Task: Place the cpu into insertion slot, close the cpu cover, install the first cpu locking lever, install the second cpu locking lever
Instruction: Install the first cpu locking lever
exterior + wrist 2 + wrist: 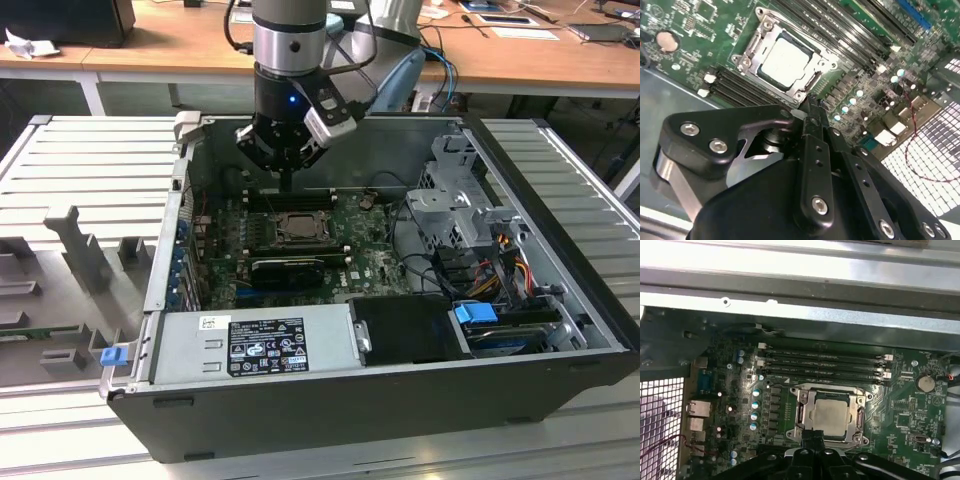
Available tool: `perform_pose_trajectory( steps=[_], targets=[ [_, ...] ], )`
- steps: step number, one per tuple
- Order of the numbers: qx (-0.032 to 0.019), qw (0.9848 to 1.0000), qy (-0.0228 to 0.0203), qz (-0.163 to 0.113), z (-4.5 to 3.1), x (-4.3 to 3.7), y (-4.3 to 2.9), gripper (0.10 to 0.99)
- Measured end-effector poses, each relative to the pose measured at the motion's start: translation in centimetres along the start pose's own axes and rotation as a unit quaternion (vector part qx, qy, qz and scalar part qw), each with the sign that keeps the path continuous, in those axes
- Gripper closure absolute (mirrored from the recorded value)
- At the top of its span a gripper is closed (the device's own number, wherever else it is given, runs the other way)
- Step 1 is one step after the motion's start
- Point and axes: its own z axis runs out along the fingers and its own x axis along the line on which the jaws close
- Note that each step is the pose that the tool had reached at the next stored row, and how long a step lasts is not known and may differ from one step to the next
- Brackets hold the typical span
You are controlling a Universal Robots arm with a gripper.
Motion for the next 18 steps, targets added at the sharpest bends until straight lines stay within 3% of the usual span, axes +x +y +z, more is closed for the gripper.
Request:
perform_pose_trajectory(
  steps=[2, 4, 11, 15, 18],
  targets=[
    [0.0001, 1.0000, 0.0001, 0.000, 0.28, 0.81, 0.06, 0.980],
    [-0.0001, 1.0000, 0.0000, 0.000, 0.48, 2.34, 0.20, 0.980],
    [-0.0004, 1.0000, -0.0001, 0.000, 1.19, 5.56, 0.58, 0.980],
    [-0.0004, 1.0000, -0.0001, 0.000, 1.68, 5.43, 1.70, 0.980],
    [-0.0004, 1.0000, -0.0001, 0.002, 1.82, 5.18, 1.88, 0.980]
  ],
)
